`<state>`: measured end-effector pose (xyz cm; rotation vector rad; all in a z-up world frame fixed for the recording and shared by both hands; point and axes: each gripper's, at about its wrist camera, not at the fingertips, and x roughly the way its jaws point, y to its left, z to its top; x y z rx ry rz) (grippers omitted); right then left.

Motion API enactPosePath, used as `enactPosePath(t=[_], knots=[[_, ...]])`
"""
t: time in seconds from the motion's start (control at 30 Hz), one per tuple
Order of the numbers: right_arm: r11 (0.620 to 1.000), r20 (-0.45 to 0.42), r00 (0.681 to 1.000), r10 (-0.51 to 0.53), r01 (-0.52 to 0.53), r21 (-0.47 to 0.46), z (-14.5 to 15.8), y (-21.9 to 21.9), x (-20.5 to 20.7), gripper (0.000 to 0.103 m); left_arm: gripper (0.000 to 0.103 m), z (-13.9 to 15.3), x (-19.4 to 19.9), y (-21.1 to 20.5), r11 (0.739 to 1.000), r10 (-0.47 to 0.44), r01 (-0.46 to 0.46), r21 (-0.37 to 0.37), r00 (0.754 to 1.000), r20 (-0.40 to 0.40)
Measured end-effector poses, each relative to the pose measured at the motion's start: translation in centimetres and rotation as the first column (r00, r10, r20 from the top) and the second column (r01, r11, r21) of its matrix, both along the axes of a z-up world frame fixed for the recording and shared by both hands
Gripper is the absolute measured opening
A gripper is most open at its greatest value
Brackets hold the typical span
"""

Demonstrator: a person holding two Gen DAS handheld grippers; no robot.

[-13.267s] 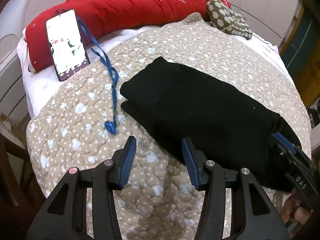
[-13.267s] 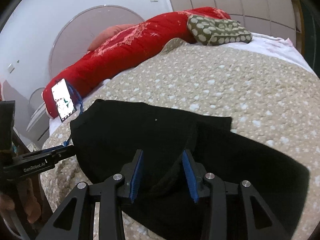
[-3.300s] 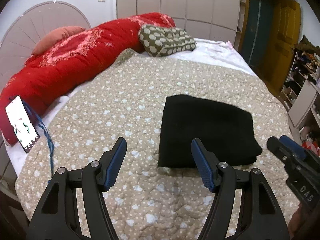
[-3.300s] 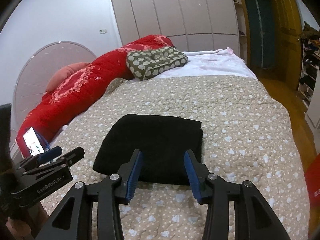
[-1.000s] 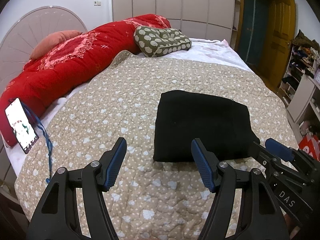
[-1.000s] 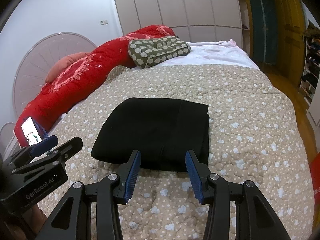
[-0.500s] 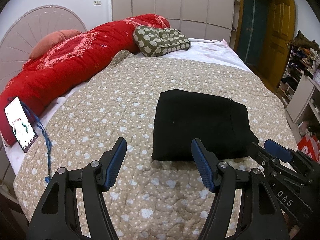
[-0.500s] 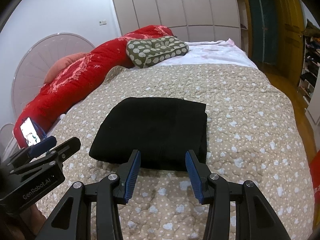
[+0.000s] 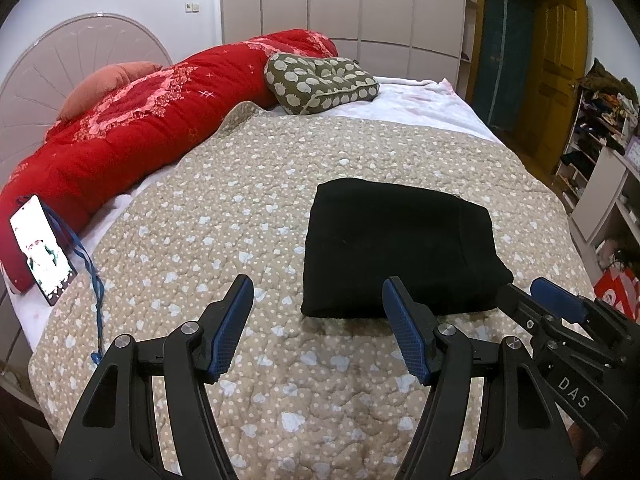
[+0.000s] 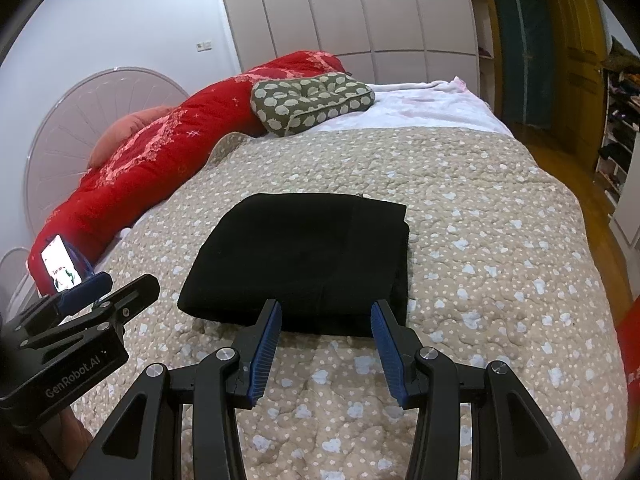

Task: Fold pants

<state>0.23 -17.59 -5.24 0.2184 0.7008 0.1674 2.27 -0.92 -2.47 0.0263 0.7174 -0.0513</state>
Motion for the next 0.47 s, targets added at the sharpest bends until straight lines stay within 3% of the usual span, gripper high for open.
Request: enactPosePath(t=[0.47], knots=[[0.998,-0.02,0.998,-0.055,0.055,-0.02,-1.2,-2.8,-1.7,0.045,0.067,-0.5,-0.7,-0.2,1.0,-0.02,0.02,-0.01,1.0,0.002]])
